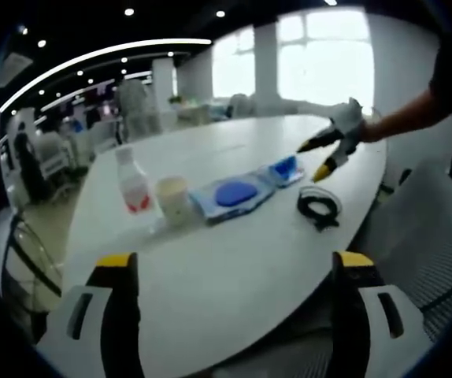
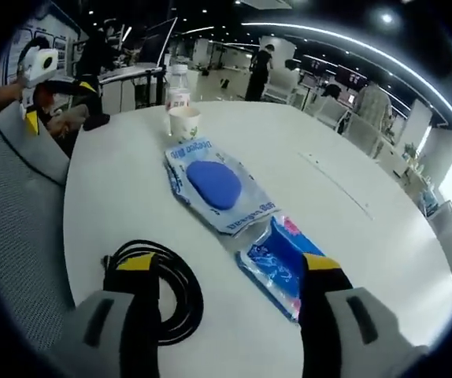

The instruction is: Arrange the tabletop items into an orderly group along one side of the table until the central work area is clear of visible clutter.

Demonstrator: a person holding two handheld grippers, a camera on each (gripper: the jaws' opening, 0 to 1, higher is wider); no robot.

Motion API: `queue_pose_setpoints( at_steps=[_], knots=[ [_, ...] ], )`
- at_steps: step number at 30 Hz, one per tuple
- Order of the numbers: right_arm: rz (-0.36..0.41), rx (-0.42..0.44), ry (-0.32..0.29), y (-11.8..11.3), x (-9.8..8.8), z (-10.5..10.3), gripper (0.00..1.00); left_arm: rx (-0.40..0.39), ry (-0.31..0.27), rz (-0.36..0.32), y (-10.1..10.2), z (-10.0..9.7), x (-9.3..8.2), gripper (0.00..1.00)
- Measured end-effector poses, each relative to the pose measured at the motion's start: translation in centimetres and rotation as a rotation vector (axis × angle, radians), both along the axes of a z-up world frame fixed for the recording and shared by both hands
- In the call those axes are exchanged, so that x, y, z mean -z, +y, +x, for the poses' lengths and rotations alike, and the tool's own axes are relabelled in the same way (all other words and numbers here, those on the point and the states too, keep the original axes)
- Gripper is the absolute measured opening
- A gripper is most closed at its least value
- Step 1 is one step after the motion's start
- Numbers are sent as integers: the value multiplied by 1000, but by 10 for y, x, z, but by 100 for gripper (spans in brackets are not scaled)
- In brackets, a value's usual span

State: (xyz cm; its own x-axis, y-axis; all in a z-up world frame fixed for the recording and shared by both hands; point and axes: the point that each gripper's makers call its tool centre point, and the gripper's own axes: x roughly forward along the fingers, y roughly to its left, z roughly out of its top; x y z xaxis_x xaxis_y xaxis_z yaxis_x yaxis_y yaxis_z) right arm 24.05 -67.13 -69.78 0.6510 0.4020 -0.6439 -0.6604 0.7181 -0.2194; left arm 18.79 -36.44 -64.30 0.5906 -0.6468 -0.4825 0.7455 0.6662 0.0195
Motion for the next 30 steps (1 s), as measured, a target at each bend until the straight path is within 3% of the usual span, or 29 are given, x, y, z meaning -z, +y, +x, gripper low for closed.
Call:
queue_pose_setpoints(
  at_steps=[6, 22, 30],
  knots=[
    [31, -11, 11, 13, 7, -21, 72, 1, 0, 3, 0, 0, 0, 100],
    [79, -47, 45, 36, 25, -53, 70, -5, -3, 4, 0, 0, 0, 100],
    [103, -103, 55, 51, 34, -65, 60, -6, -6, 8, 1, 0, 0, 100]
  ],
)
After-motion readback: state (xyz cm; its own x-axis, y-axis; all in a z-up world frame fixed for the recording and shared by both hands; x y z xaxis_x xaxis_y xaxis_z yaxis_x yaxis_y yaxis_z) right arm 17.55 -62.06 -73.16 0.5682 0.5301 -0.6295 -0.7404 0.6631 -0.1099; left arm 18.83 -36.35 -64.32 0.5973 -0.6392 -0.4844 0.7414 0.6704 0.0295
